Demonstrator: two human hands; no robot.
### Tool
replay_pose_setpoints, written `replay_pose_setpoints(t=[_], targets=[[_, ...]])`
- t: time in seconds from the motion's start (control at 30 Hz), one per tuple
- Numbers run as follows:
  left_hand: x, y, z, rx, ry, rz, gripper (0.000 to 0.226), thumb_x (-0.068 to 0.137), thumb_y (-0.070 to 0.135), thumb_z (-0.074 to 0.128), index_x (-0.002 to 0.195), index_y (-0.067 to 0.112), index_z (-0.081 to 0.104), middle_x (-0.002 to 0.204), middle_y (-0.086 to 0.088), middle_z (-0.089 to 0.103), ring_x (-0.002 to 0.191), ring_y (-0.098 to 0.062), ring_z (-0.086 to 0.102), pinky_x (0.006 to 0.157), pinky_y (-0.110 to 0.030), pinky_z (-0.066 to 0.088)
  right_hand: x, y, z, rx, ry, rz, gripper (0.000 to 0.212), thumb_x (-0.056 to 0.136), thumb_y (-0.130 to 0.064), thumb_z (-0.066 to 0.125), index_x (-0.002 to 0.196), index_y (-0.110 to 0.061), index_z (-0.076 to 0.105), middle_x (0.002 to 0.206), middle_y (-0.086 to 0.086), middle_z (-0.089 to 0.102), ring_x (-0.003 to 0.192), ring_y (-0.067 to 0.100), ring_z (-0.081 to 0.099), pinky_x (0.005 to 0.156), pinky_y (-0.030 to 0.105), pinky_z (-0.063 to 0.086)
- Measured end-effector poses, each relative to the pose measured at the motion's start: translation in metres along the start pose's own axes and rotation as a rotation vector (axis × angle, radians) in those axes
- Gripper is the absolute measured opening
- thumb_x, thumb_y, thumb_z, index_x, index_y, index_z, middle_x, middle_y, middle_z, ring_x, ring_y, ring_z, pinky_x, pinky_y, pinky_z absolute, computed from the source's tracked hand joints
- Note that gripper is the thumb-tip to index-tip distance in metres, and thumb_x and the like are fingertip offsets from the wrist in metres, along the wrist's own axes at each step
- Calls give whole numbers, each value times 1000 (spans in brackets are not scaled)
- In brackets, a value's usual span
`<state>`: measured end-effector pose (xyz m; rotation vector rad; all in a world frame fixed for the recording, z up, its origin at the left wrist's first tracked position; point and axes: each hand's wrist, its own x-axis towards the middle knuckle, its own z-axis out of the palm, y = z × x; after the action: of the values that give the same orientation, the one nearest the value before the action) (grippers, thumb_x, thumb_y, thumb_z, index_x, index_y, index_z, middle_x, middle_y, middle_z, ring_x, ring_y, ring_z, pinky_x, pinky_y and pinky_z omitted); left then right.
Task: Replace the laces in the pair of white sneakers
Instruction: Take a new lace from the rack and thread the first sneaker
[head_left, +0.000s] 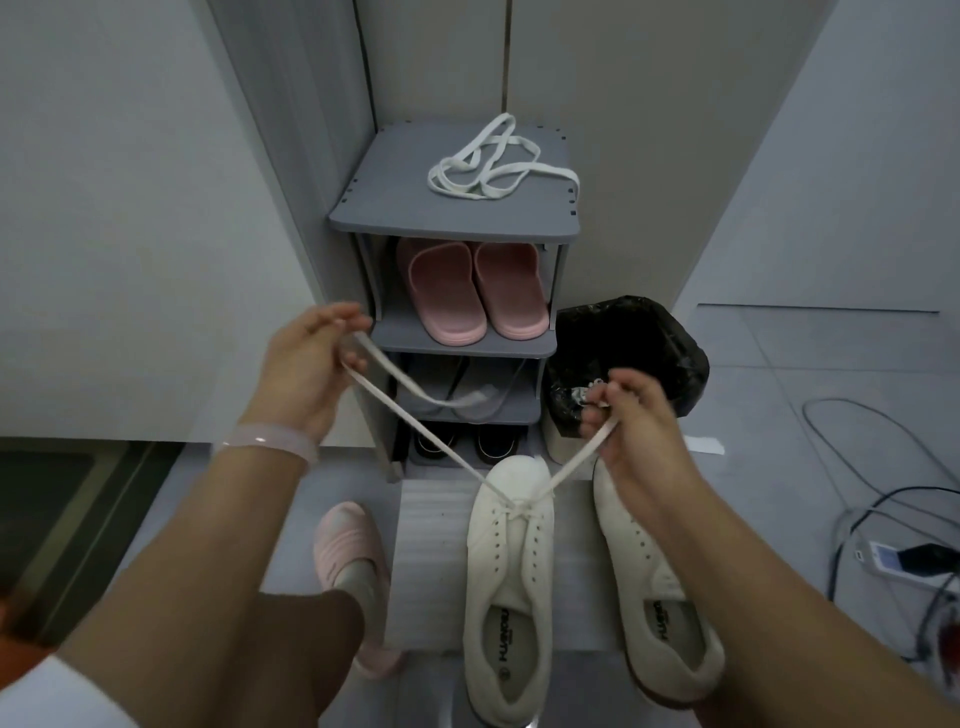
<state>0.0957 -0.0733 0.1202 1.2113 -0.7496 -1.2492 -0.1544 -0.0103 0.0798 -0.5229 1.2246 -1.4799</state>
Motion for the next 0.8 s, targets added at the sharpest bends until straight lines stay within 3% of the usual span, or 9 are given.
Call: replay_pose_setpoints(t=[0.13,0.2,0.27,0.33,0.47,0.57,0.67,0.73,0.8], targets=[[11,26,-23,58,122,89,31,91,-5,35,84,15,58,77,-4,59,37,-4,41,43,-16,41,15,-42,11,-244,-2,-184,18,100,-14,35,104,-23,49,68,-3,61,39,5,44,40,17,39],[9,22,-19,229,76,67,31,91,-5,37,82,15,58,75,-3,60,34,-3,39,41,-15,38,17,-46,15,-380,-13,-202,18,101,-16,31,112,-23,43,65,-1,61,33,5,37,35,15,32],[-3,4,-4,436,-57,-44,26,90,-2,42,83,13,62,74,0,64,34,-4,42,43,-18,41,11,-32,18,-552,-87,-176,17,101,-15,30,106,-21,45,61,0,60,32,4,36,34,15,30],[-23,-22,15,482,-218,-271,20,92,8,47,84,9,65,74,-3,66,39,-6,51,44,-19,47,-4,-9,17,-697,-240,-176,21,100,-9,30,91,-20,45,59,1,57,39,5,41,39,13,33],[-56,-75,43,400,-483,-704,43,98,35,38,78,8,65,65,-6,67,54,-15,62,56,-25,52,-31,30,9,-921,-600,-152,30,97,-4,36,79,-26,47,66,-7,59,58,-2,54,61,16,43],[-64,-96,53,289,-448,-752,27,94,21,51,75,5,62,71,-12,62,59,-19,58,58,-29,51,-44,42,2,-1002,-728,-106,35,95,-4,40,77,-32,49,76,-8,63,73,3,60,74,27,51],[-55,-99,58,94,-284,-674,22,93,7,50,77,1,64,59,-6,61,44,-9,55,47,-20,50,-49,46,0,-1028,-861,-11,31,94,-6,43,80,-31,55,89,-6,66,86,7,62,82,23,50],[-48,-94,56,78,-291,-587,22,94,7,48,79,1,63,59,-4,52,38,-6,45,38,-16,40,-45,44,1,-970,-735,40,29,92,-5,43,80,-27,59,90,-5,65,86,8,61,82,24,50],[-46,-89,53,222,-412,-490,22,94,8,49,79,4,65,61,-2,51,42,-5,43,40,-15,36,-36,42,-2,-675,-331,177,23,94,-6,42,82,-17,58,92,5,65,82,14,62,75,28,53]])
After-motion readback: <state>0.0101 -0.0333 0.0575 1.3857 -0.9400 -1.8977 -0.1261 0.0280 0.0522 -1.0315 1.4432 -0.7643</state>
